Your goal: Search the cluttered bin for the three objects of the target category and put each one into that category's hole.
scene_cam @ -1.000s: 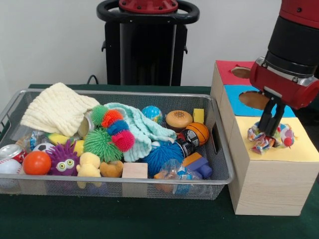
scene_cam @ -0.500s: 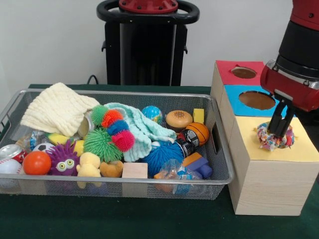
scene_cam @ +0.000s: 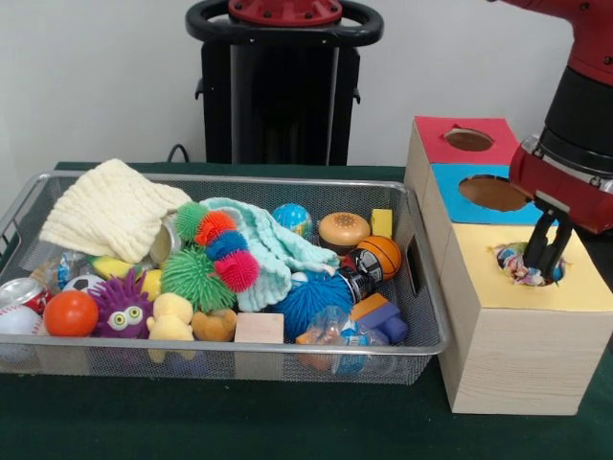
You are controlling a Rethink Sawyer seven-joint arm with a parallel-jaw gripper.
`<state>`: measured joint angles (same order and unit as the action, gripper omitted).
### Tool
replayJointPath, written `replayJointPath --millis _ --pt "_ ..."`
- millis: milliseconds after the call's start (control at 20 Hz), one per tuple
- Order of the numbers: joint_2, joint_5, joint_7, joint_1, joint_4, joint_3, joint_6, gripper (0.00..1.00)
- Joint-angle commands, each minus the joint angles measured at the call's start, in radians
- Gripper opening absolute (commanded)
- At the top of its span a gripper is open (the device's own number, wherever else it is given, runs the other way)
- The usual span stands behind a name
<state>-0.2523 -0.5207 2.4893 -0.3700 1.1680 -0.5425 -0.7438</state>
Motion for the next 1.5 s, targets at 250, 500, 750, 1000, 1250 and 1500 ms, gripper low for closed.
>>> replayJointPath --millis 250,500,750,1000,1250,1500 --pt "0.105 -0.048 0.274 0.019 0.000 0.081 0.054 0.00" --pt "0.108 -0.052 0.262 0.029 -0.010 0.081 0.041 0.00" --pt "0.028 -0.031 0.228 0.031 -0.002 0.052 -0.068 0.00" --pt "-0.098 -0.023 0.159 0.056 0.017 0.061 -0.165 0.00" --pt "-0.158 -0.025 0.126 0.079 0.035 0.086 -0.193 0.00" --pt "-0.165 0.001 0.089 0.101 0.034 0.093 -0.152 0.00"
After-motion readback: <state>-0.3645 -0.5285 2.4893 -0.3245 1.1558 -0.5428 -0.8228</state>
